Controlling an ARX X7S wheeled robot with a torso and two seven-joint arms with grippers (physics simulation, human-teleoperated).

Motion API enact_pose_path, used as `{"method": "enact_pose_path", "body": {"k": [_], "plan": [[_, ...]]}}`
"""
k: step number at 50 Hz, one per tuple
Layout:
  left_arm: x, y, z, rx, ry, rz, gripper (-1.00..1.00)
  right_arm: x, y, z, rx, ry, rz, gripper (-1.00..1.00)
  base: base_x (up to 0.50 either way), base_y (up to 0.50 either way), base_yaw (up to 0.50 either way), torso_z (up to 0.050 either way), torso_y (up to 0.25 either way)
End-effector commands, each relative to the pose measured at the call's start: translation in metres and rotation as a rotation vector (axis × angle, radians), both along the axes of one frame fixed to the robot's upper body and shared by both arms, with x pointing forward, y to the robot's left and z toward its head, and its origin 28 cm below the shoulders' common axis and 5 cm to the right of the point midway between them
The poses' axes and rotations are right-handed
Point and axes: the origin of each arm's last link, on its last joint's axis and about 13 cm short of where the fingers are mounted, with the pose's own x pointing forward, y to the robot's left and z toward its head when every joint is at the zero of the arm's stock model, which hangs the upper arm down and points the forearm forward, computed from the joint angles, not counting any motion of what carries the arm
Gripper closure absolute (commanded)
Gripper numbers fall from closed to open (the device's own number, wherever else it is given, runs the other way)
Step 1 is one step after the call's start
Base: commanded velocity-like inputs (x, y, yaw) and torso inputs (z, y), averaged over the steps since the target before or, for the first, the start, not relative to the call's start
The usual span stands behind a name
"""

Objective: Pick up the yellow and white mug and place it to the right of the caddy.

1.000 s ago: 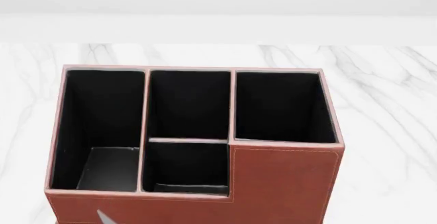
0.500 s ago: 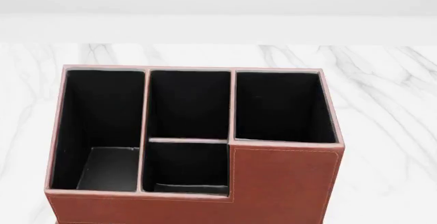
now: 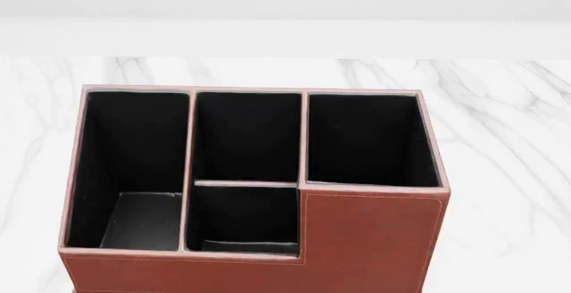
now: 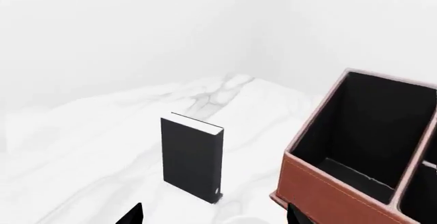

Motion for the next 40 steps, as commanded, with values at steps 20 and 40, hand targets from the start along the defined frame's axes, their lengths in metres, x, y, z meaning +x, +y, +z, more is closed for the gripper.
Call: {"method": "enact_pose_path", "body": {"k": [20,40], "plan": [[-0.002,0.001,0.001,-0.003,-0.003,0.001,-1.00,-0.005,0.009,-0.032,-0.043,0.157,0.049,-1.00,0.00,0.00,0.00,0.000,0.000],[-0.002,0.001,0.001,-0.004,-0.003,0.000,-1.00,0.005,0.007,-0.035,-0.037,0.179,-0.051,-1.00,0.00,0.00,0.00,0.000,0.000]]}}
